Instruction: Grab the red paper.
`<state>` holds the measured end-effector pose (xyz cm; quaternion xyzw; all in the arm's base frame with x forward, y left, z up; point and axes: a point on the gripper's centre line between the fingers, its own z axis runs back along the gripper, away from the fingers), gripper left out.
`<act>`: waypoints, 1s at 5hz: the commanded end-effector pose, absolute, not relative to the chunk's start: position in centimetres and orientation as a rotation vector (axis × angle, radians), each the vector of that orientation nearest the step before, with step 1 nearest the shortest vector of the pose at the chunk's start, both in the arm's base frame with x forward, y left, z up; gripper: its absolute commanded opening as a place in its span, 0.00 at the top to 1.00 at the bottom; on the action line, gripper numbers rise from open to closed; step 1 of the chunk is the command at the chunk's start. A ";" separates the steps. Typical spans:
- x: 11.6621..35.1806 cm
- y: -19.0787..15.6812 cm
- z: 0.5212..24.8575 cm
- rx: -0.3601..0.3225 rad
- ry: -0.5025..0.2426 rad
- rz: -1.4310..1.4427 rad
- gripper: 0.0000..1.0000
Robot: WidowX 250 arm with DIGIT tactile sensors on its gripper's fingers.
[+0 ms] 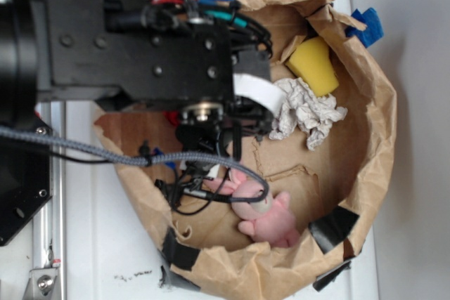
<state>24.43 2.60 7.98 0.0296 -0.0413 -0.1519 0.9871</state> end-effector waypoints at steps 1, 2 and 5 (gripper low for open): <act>23.2 4.1 8.3 0.023 -0.108 -0.335 0.00; 23.5 4.4 8.0 0.029 -0.117 -0.329 0.00; 24.0 4.8 4.1 0.112 -0.153 -0.324 0.00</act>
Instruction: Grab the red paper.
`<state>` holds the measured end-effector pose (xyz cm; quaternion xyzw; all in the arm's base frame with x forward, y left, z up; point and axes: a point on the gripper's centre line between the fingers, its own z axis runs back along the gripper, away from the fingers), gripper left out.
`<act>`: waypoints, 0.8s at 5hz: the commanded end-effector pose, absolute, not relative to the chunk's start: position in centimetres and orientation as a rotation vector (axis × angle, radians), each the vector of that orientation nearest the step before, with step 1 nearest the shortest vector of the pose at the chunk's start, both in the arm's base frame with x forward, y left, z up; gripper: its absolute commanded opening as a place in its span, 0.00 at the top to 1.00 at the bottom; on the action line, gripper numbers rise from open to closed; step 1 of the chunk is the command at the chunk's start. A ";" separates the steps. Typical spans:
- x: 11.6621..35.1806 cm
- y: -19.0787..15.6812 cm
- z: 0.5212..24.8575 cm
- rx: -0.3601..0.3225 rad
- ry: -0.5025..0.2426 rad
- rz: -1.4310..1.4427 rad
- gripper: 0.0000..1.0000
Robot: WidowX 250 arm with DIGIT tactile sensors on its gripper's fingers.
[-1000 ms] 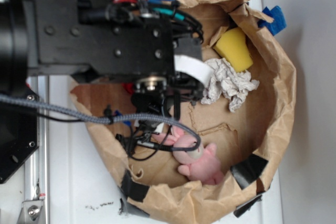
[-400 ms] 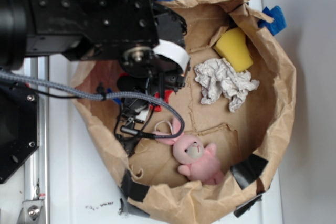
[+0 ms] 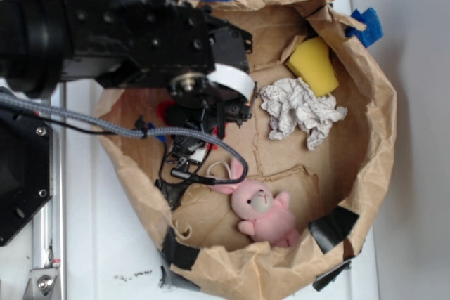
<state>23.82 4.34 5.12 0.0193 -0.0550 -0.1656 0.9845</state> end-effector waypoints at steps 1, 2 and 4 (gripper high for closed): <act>23.9 5.0 4.9 0.077 -0.174 -0.301 1.00; 23.8 5.1 5.4 0.062 -0.181 -0.296 1.00; 24.4 4.5 9.9 0.004 -0.231 -0.238 1.00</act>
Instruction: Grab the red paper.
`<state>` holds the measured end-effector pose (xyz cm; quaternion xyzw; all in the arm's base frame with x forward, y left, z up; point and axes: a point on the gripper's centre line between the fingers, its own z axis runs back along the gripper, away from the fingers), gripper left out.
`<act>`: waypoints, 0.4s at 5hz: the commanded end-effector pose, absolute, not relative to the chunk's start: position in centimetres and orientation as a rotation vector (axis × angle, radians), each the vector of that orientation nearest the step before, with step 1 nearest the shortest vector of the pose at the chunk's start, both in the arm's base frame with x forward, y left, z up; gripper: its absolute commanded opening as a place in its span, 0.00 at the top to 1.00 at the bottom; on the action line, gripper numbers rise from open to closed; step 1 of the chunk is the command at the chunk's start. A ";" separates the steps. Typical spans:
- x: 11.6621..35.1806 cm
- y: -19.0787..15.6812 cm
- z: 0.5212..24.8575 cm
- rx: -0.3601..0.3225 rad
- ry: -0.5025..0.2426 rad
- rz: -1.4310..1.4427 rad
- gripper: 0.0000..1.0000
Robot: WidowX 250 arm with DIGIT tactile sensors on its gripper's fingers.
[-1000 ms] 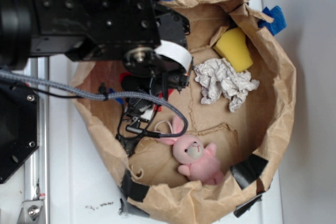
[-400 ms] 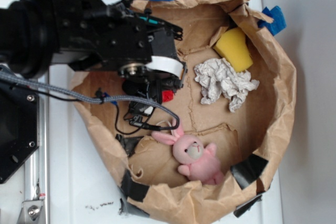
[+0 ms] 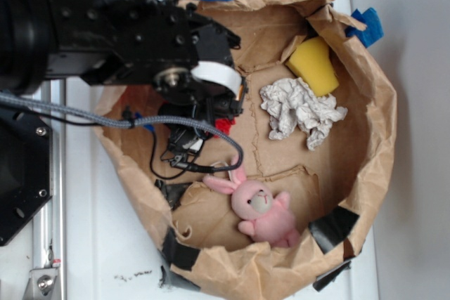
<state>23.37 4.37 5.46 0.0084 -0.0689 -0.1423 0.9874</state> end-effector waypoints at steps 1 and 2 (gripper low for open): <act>24.6 4.1 14.4 -0.064 -0.265 -0.173 1.00; 25.2 4.0 17.7 -0.121 -0.263 -0.041 1.00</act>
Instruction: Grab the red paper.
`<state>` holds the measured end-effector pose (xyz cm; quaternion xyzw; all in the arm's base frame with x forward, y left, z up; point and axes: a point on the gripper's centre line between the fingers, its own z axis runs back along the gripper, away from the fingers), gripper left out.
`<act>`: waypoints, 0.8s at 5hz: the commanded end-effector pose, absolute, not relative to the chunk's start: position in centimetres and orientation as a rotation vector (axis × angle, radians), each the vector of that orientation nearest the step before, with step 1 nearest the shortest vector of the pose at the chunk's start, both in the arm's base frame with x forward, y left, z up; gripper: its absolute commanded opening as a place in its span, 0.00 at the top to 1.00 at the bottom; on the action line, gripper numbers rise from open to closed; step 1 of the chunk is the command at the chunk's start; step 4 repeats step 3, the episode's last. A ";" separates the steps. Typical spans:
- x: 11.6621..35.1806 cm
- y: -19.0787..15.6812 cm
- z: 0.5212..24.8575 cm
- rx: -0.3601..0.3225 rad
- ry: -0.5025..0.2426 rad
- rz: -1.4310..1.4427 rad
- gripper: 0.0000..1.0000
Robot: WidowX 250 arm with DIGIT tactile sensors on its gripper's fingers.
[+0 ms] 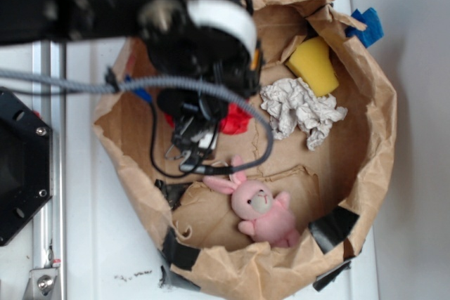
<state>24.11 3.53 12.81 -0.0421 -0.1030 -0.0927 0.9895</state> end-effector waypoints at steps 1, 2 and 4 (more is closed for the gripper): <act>25.6 3.2 20.2 -0.113 -0.248 0.072 1.00; 25.5 2.3 20.6 -0.067 -0.201 0.157 1.00; 25.2 2.2 20.1 -0.039 -0.196 0.164 1.00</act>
